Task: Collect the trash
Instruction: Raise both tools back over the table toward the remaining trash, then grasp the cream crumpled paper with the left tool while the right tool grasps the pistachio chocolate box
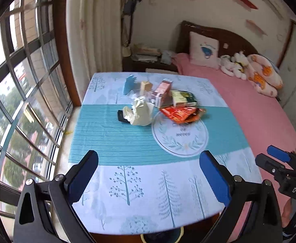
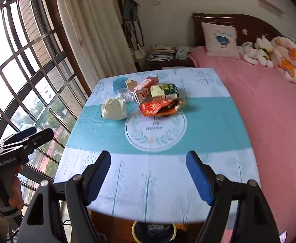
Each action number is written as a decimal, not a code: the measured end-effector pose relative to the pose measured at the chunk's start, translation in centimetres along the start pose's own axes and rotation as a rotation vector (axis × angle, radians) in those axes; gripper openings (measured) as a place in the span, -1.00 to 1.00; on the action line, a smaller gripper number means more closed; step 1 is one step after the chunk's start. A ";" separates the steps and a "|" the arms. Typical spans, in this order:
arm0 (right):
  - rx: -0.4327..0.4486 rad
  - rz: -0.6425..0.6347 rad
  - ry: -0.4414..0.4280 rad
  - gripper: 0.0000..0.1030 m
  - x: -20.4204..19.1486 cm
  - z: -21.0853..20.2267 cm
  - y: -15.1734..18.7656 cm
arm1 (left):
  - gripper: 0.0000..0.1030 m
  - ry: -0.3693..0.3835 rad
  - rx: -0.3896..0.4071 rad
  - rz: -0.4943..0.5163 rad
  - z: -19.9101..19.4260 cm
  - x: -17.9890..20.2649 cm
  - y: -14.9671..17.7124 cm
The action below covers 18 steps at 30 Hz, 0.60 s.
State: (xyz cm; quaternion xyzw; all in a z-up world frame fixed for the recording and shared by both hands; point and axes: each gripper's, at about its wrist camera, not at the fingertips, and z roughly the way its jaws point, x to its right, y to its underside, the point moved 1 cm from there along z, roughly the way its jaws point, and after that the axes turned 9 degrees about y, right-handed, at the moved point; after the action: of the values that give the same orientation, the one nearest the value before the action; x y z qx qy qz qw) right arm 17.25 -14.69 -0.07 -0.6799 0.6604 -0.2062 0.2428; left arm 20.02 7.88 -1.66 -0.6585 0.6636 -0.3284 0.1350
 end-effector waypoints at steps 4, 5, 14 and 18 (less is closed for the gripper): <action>-0.025 -0.040 -0.062 0.50 1.5 4.8 -3.9 | 0.93 -0.046 -0.054 -0.138 5.2 -1.8 -3.1; -0.032 -0.045 -0.073 0.50 1.7 5.9 -4.6 | 0.93 -0.055 -0.064 -0.169 6.6 -2.2 -3.8; -0.096 -0.103 -0.117 0.77 3.5 17.6 -11.4 | 0.92 -0.114 -0.172 -0.334 18.4 -5.6 -7.2; -0.133 -0.066 -0.114 0.85 3.7 22.7 -13.8 | 0.92 -0.134 -0.210 -0.402 22.2 -7.1 -7.2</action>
State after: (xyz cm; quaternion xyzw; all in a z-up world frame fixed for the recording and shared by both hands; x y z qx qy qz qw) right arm 42.08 -16.98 -10.04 -0.7265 0.6351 -0.1306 0.2275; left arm 39.96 9.60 -15.66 -0.8082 0.5391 -0.2335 0.0417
